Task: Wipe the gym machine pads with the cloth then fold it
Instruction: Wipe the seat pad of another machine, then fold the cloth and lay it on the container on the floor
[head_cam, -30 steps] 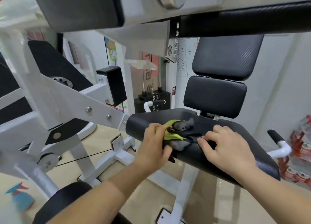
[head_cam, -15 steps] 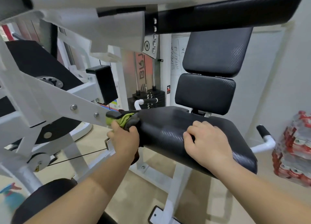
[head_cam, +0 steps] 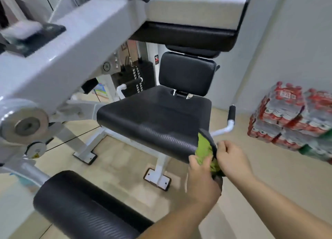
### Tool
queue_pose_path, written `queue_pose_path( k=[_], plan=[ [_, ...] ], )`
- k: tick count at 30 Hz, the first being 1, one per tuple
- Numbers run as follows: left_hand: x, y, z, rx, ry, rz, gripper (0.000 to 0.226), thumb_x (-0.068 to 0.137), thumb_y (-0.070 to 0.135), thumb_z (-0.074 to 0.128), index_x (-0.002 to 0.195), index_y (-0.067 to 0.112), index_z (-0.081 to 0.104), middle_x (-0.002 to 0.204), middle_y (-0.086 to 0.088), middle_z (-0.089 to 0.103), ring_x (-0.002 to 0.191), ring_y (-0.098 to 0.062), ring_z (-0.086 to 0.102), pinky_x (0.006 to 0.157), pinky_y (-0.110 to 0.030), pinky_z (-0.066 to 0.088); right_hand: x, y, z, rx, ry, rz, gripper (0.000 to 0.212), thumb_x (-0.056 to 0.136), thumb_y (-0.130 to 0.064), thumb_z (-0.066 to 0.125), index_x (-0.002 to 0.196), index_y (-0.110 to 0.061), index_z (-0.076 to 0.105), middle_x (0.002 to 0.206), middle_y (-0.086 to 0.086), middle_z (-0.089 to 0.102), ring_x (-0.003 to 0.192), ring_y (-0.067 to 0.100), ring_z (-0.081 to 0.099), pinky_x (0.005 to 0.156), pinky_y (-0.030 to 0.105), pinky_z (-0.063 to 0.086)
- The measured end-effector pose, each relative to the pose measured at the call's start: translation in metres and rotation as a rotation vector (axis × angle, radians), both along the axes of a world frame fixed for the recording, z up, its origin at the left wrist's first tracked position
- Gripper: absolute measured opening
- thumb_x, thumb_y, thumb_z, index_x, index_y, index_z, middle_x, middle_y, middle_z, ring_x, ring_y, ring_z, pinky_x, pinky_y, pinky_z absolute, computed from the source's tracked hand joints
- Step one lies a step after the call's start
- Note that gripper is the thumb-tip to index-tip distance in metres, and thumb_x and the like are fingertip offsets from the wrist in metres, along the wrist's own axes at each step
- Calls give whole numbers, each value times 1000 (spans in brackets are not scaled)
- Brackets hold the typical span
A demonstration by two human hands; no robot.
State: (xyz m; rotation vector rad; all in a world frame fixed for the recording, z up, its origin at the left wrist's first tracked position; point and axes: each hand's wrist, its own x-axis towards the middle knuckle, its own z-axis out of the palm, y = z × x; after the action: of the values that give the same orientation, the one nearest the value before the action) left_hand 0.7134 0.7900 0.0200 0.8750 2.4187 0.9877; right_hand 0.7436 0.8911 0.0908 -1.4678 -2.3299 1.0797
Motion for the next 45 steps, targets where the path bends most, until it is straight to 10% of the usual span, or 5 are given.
queue_pose_path(
  k=[6, 13, 36, 40, 45],
  plan=[
    [41, -45, 67, -136, -420, 15, 42, 78, 35, 55, 119, 29, 61, 120, 0, 58, 101, -24, 63, 93, -32, 54, 79, -19, 61, -558, 28, -252, 13, 96, -15, 53, 88, -9, 60, 89, 12, 56, 81, 29, 52, 68, 40, 45],
    [69, -124, 231, 175, -736, 304, 48, 72, 28, 79, 114, 38, 58, 102, 8, 76, 97, -12, 74, 91, -44, 61, 105, -104, 191, -962, -63, -34, 59, 89, -73, 58, 108, -21, 78, 102, 7, 81, 94, 27, 75, 88, 44, 62],
    [-64, -607, 395, 228, -95, 483, 15, 103, 40, 57, 93, 30, 52, 71, 6, 63, 63, -6, 59, 56, -21, 45, -29, -535, 301, -654, -33, 574, 82, 80, -95, 35, 131, -38, 67, 131, -19, 67, 124, 6, 60, 114, 36, 43],
    [-116, -690, 412, 377, -385, 557, 32, 93, 54, 64, 89, 22, 60, 70, 7, 57, 65, -11, 52, 65, -26, 43, -88, -604, 325, -825, 60, 406, 49, 95, -70, 49, 103, -26, 69, 101, -10, 75, 98, 6, 68, 87, 27, 53],
    [-150, -750, 406, 305, -782, 241, 29, 87, 50, 75, 92, 22, 72, 90, 11, 73, 83, -8, 69, 77, -24, 53, -154, -645, 347, -1228, 229, 246, 65, 91, -63, 62, 131, -11, 66, 124, 13, 75, 115, 30, 72, 107, 49, 51]
  ],
)
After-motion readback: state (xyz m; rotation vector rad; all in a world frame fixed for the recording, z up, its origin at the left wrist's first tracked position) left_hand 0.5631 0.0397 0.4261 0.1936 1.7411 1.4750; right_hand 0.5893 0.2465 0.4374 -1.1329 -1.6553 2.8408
